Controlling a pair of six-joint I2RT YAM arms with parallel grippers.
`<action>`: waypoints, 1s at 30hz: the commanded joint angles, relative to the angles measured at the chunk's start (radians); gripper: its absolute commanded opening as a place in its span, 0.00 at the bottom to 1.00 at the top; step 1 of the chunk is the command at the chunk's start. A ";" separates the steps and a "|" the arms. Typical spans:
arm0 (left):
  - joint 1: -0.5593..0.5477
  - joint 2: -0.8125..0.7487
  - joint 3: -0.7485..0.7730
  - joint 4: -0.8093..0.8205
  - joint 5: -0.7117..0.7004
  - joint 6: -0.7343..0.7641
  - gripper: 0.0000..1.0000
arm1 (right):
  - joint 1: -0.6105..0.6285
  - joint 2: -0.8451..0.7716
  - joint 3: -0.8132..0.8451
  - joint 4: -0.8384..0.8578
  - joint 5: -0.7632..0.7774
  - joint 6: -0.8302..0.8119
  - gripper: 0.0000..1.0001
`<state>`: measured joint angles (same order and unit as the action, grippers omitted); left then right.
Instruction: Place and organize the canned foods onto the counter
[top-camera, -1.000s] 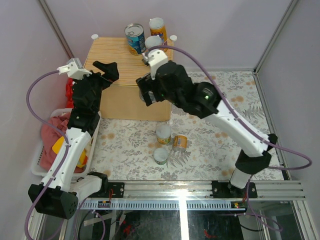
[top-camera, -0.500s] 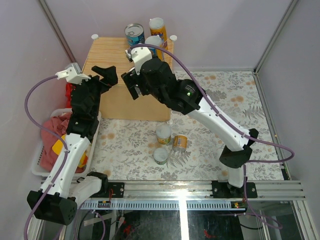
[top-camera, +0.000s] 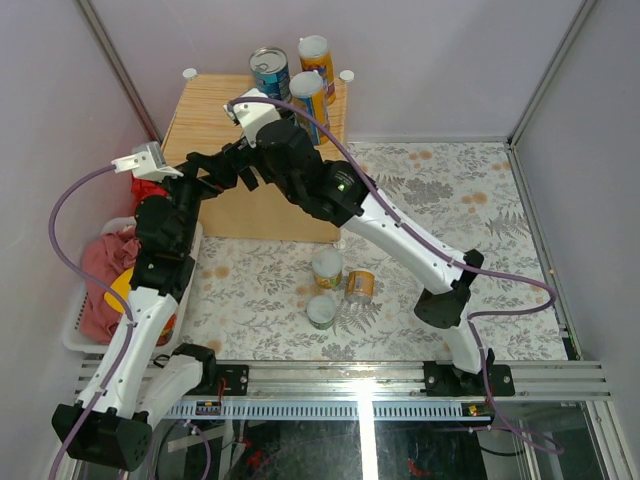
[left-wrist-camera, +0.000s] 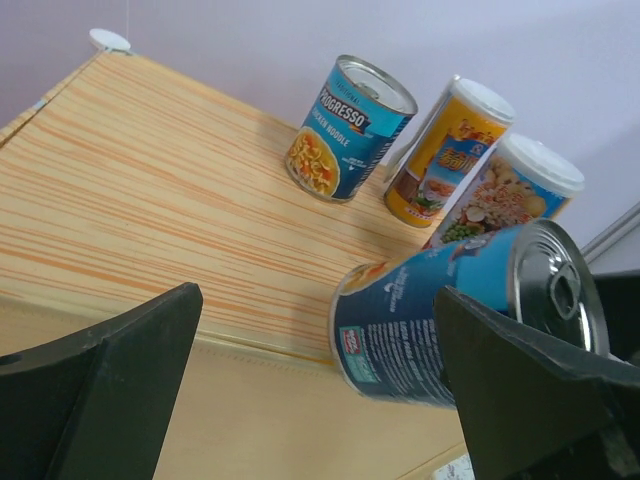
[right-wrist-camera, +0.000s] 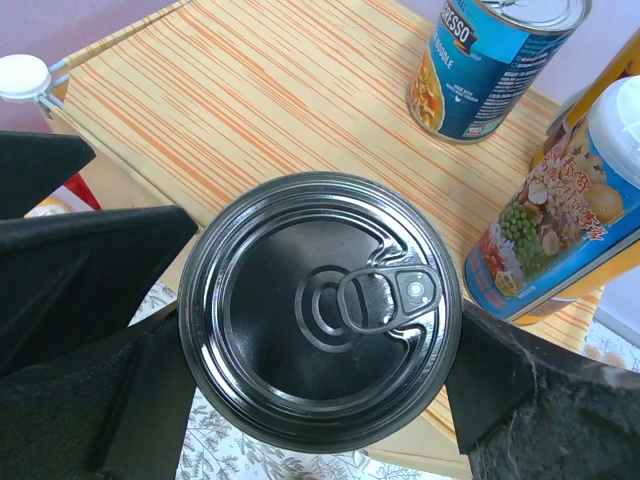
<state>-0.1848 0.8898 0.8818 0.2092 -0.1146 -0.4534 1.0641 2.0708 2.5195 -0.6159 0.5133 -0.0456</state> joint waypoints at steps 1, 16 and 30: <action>-0.007 -0.032 -0.021 0.082 0.051 0.074 1.00 | -0.008 -0.053 0.105 0.215 0.063 -0.033 0.00; -0.006 -0.053 -0.053 0.088 0.085 0.113 1.00 | -0.078 -0.020 0.123 0.159 -0.002 0.071 0.11; -0.007 -0.028 -0.058 0.118 0.085 0.142 1.00 | -0.110 0.032 0.141 0.169 -0.090 0.117 0.33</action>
<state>-0.1848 0.8574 0.8333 0.2455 -0.0406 -0.3454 0.9581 2.1147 2.5778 -0.6140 0.4610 0.0555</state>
